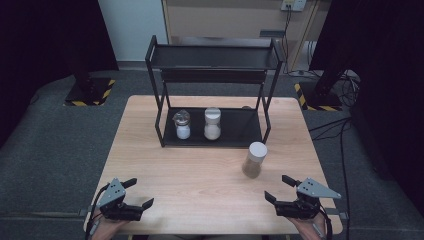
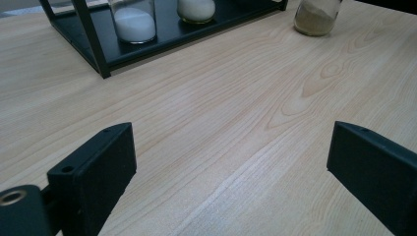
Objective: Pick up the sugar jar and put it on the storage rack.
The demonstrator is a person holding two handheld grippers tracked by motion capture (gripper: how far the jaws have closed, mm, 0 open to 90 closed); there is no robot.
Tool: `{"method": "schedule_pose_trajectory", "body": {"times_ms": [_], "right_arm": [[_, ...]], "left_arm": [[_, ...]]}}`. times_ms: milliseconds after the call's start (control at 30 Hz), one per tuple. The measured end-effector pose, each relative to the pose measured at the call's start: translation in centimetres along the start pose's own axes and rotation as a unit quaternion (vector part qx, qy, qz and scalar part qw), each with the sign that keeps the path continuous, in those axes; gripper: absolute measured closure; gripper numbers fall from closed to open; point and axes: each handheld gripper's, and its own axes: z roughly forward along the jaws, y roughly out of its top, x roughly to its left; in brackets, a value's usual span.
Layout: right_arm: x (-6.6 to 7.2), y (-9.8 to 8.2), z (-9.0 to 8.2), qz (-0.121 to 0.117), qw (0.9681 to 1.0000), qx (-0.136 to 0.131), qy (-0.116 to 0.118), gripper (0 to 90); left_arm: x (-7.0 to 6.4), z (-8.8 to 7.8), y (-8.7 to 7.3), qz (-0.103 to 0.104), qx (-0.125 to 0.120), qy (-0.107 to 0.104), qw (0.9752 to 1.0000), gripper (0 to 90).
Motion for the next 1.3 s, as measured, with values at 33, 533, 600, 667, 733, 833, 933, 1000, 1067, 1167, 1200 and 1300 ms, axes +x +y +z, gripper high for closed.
{"method": "schedule_pose_trajectory", "body": {"times_ms": [33,533,600,667,733,833,933,1000,1067,1167,1200,1300], "right_arm": [[0.0,0.0,0.0,0.000,1.0000,0.000,0.000,13.1],[-0.2,-1.0,0.8,-0.010,0.9997,0.023,0.001,12.8],[-0.2,-1.0,1.0,-0.013,0.9996,0.026,0.006,12.8],[-0.2,-1.0,1.1,-0.017,0.9994,0.028,0.007,12.9],[-0.2,-1.0,1.2,-0.021,0.9993,0.030,0.008,12.9],[-0.1,-0.9,1.2,-0.023,0.9992,0.032,0.010,12.9],[0.0,-0.9,1.2,-0.025,0.9991,0.032,0.010,12.9],[-0.1,-1.0,1.2,-0.024,0.9992,0.029,0.010,13.0],[-0.1,-1.0,1.1,-0.022,0.9993,0.029,0.011,12.9],[-0.2,-1.1,1.1,-0.020,0.9994,0.026,0.009,13.0],[-0.2,-1.1,1.1,-0.019,0.9994,0.026,0.010,12.9],[-0.1,-1.0,1.1,-0.021,0.9993,0.029,0.011,12.9]], "left_arm": [[0.0,0.0,0.0,0.000,0.000,0.000,1.0000,3.5],[0.0,-0.1,0.0,-0.001,-0.001,0.002,1.0000,3.5],[0.0,0.0,0.0,0.001,-0.001,0.000,1.0000,3.5],[0.0,0.0,0.0,0.002,0.000,-0.001,1.0000,3.6],[0.0,0.0,0.1,0.004,0.001,-0.002,1.0000,3.5],[-0.1,0.0,0.1,0.004,0.001,-0.002,1.0000,3.6],[0.0,0.1,0.1,0.004,0.002,-0.002,1.0000,3.6],[0.0,0.1,0.1,0.004,0.002,-0.002,1.0000,3.6],[0.0,0.1,0.1,0.004,0.002,-0.002,1.0000,3.6],[0.0,0.0,0.1,0.003,0.001,-0.002,1.0000,3.6],[0.0,0.0,0.0,0.003,0.000,-0.002,1.0000,3.6],[0.0,0.1,0.1,0.003,0.001,-0.002,1.0000,3.6]]}}
